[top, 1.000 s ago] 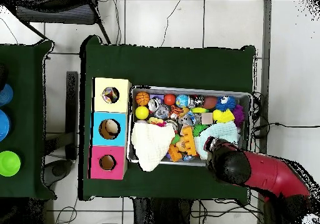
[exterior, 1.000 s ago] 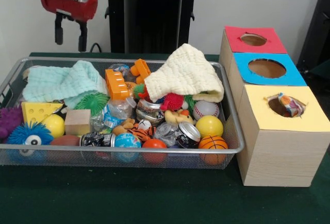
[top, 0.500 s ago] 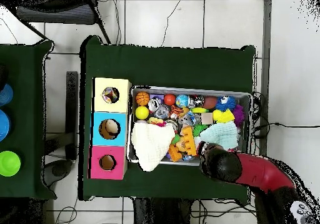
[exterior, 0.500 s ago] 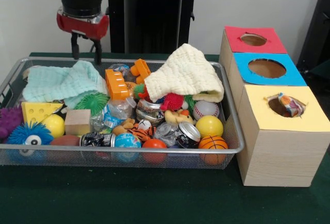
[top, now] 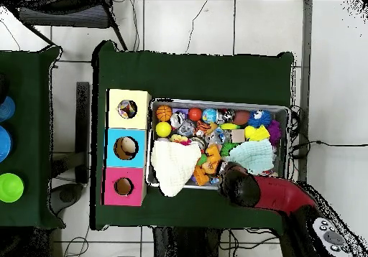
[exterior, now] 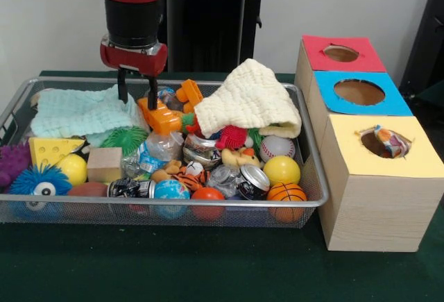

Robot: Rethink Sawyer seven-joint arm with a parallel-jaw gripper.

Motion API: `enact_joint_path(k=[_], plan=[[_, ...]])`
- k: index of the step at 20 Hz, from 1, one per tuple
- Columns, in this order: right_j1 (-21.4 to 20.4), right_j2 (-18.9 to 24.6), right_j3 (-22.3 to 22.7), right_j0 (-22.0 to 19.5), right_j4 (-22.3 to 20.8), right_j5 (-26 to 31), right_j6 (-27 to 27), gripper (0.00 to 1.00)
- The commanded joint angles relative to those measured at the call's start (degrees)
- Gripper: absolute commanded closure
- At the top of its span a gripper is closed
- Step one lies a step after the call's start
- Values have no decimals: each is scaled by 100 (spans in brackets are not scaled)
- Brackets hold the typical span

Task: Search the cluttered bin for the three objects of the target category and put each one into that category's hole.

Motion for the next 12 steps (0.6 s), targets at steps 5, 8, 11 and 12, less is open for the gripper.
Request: enact_joint_path(k=[5, 8, 11, 12], plan=[[606, -866, -549, 874, -54, -1224, 891, 0], [518, -876, -592, 876, 20, -1123, 741, 0], [409, -814, -621, 809, 44, -884, 570, 0], [377, -818, -622, 814, 49, -837, 547, 0]])
